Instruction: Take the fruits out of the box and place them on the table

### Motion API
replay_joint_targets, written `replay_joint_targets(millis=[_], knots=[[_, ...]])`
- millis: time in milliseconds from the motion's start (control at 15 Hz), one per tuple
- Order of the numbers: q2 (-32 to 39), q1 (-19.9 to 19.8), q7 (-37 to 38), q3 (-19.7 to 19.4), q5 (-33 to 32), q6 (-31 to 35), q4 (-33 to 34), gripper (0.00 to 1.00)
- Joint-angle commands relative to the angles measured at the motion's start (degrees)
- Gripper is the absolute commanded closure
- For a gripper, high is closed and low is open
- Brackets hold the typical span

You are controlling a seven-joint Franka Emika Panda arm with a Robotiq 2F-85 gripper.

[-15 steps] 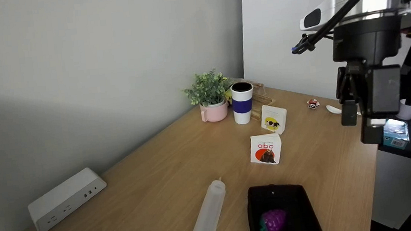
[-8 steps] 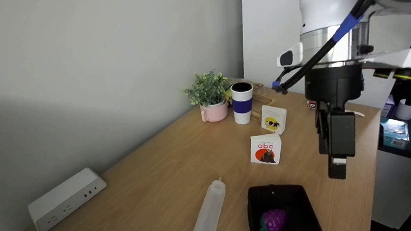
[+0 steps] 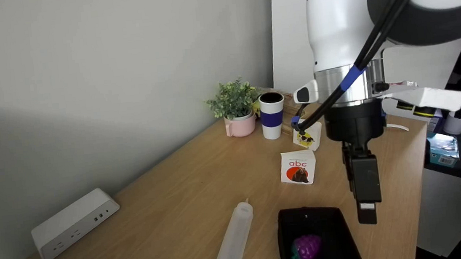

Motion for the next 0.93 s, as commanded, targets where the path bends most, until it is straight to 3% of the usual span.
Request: replay_joint_targets(millis=[0,400,867], knots=[[0.05,-1.36,0.36,1.44,-0.48,-0.25,0.25,0.0],[4.67,-2.49,-2.28,1.8,1.55,0.12,3.75,0.0],[17.88,-2.88,-0.76,2.65,-0.75,-4.31,16.6,0.0]])
